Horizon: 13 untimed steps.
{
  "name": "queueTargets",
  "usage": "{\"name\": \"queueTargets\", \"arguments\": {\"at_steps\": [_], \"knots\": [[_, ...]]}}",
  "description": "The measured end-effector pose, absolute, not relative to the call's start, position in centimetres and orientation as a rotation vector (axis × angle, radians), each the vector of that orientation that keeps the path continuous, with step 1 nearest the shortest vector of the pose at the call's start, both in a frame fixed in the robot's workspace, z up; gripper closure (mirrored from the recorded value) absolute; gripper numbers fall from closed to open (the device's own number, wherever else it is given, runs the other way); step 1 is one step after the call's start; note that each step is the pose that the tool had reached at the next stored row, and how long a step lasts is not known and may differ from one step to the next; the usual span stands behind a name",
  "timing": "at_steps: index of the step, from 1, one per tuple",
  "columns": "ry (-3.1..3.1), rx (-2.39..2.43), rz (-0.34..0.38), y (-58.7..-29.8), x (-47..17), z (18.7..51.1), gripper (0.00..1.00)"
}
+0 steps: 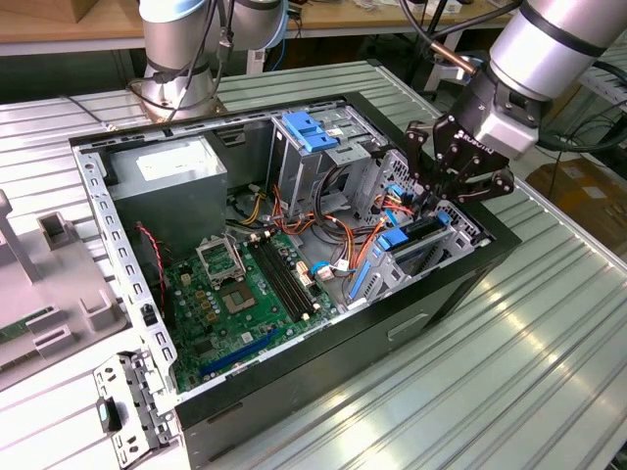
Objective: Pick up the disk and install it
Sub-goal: 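Insert the first disk wire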
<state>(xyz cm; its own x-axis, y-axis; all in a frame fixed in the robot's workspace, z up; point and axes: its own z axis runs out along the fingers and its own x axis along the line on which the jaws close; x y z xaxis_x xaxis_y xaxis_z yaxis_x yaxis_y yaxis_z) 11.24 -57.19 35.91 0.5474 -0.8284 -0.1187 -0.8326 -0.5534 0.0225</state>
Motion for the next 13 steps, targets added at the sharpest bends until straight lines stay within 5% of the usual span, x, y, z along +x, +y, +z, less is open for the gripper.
{"name": "queueTargets", "arguments": {"at_steps": [13], "knots": [[1.552,-2.68,0.177,-57.19,11.25,35.87,0.82]]}}
